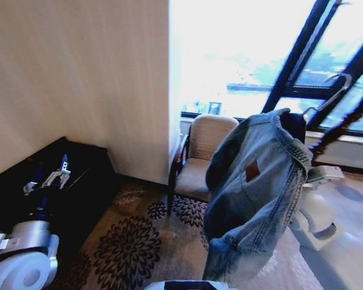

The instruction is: Pick up the clothes from the bed and hang them on the clothes hanger.

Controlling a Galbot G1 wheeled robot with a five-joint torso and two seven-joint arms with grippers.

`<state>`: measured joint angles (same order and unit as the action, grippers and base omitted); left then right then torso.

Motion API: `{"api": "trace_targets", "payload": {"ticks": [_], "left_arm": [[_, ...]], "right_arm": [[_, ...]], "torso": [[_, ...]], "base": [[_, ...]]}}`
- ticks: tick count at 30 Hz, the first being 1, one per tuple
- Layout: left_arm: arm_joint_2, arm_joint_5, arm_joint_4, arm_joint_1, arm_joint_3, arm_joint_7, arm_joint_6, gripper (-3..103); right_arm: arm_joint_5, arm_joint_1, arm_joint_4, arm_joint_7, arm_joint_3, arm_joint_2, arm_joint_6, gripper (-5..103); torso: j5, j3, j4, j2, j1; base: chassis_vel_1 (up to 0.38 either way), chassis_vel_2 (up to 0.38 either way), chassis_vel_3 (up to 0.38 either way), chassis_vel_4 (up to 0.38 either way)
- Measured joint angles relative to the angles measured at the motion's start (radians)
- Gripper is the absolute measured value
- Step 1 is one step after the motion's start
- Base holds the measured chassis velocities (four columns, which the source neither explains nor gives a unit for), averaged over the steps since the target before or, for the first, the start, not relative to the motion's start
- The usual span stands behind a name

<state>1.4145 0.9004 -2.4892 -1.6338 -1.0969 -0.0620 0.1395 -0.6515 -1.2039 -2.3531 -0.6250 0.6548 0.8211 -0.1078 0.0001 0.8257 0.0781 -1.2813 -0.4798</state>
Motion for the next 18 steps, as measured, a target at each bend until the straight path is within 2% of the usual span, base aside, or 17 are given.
{"api": "trace_targets", "payload": {"ticks": [8, 18], "left_arm": [[0.003, -0.001, -0.003, -0.002, 0.0, 0.001, -0.001, 100], [0.005, 0.004, -0.01, -0.015, -0.015, 0.001, -0.002, 100]], "right_arm": [[-0.005, -0.017, -0.008, -0.038, 0.009, 0.005, -0.042, 20], [0.002, -0.02, -0.012, -0.039, 0.017, 0.006, -0.035, 20]], "torso": [[0.0, 0.0, 0.0, 0.0, 0.0], [-0.0002, 0.0, -0.0001, 0.0, 0.0]], "base": [[-0.128, -0.13, -0.122, -0.122], [-0.121, -0.122, -0.131, -0.122]]}}
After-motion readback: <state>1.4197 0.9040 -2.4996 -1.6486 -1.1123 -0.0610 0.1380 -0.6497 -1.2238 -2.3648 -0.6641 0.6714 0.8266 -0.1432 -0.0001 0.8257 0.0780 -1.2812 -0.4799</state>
